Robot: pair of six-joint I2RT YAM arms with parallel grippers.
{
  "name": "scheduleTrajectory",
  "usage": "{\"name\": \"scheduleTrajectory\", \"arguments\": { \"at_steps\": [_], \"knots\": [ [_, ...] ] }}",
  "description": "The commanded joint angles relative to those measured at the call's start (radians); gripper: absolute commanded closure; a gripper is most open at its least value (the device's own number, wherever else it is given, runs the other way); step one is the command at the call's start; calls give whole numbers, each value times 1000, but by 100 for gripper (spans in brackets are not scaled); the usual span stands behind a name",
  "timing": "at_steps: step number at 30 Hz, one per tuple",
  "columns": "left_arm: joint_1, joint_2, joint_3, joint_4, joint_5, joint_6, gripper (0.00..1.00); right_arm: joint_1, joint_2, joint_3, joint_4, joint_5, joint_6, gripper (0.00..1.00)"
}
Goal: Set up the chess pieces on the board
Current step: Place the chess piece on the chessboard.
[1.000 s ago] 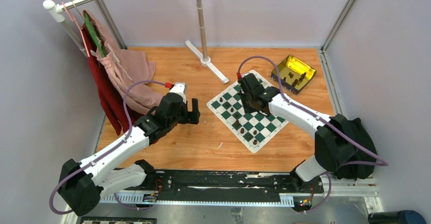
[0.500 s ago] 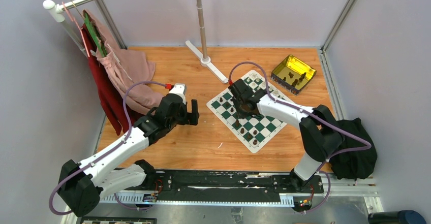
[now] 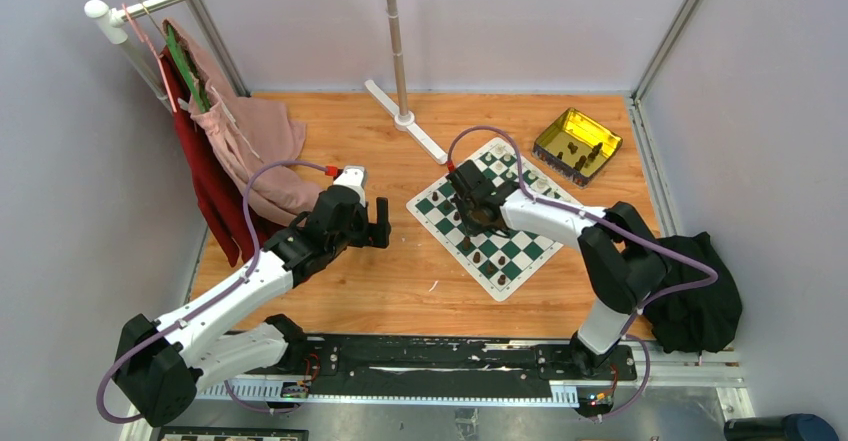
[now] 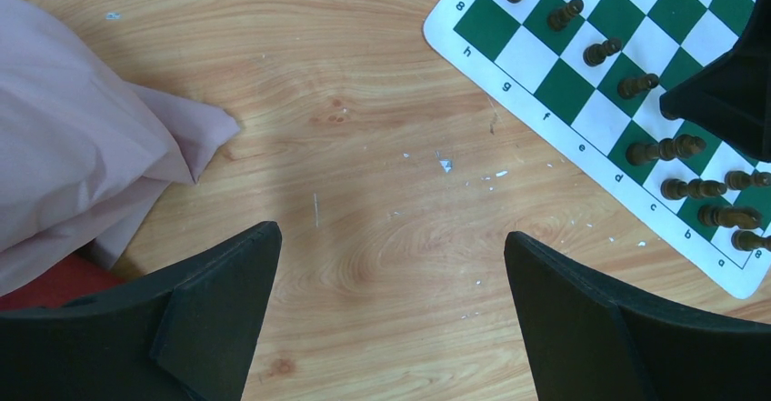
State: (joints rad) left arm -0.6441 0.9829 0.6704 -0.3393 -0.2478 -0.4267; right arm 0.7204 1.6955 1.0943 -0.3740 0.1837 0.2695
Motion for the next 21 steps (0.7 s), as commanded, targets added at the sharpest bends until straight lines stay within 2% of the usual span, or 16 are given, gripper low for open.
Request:
{"name": "scheduleTrajectory", "arguments": {
  "at_steps": [1,21],
  "knots": [
    [-3,2,-13,3,-10,11,0,13,8,-34,14,29,8,100],
    [-3,26,-13,6,7,-3,0,0,5,-94,83,23,0,100]
  ]
}}
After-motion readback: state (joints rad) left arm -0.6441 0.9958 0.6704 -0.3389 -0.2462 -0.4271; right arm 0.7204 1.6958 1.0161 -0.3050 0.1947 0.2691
